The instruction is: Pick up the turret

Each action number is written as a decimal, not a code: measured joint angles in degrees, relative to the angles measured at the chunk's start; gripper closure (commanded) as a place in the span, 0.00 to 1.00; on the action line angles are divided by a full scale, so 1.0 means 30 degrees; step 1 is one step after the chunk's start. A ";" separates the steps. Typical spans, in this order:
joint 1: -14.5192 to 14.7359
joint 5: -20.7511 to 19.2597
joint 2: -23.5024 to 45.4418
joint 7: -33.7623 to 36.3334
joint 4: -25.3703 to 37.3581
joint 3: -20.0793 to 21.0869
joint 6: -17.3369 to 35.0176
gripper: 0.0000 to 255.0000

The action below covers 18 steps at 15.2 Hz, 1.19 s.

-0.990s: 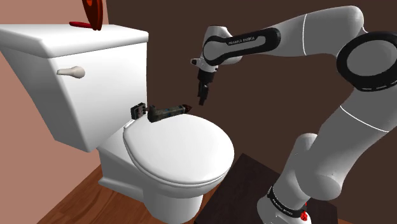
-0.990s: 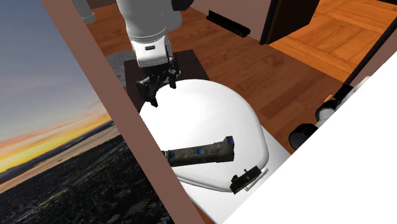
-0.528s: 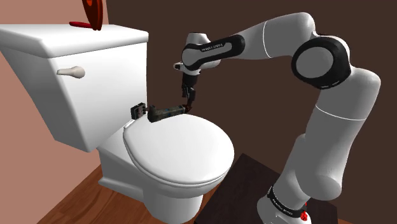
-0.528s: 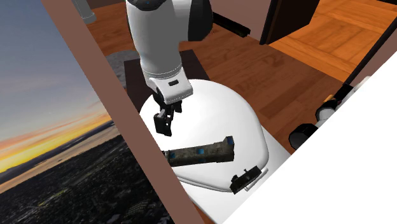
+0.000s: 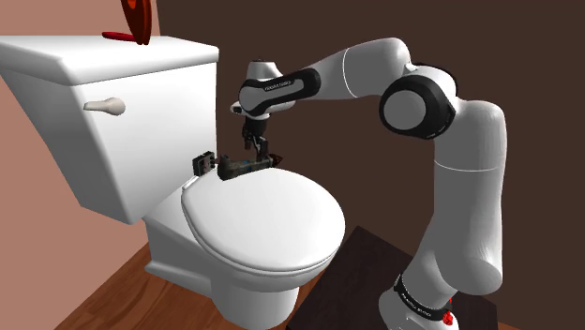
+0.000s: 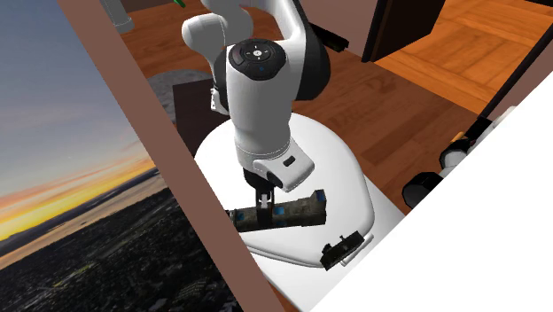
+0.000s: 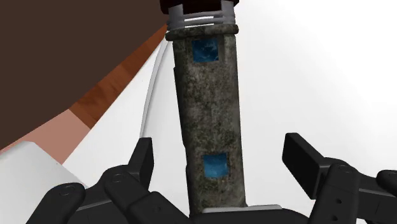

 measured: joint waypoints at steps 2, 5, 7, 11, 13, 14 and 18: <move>-0.0047 0.0055 0.0270 -0.0183 -0.0084 0.0048 0.0351 0.00; -0.0064 0.0136 0.0556 -0.0262 -0.0417 0.0097 0.0968 0.00; -0.0094 0.0189 0.0752 -0.0307 -0.0475 0.0121 0.1214 1.00; -0.0103 0.0207 0.0805 -0.0322 -0.0457 0.0130 0.1280 1.00; -0.0101 0.0205 0.0808 -0.0319 -0.0455 0.0129 0.1286 1.00; -0.0100 0.0204 0.0808 -0.0316 -0.0454 0.0129 0.1286 1.00; -0.0087 0.0185 0.0737 -0.0304 -0.0477 0.0122 0.1223 1.00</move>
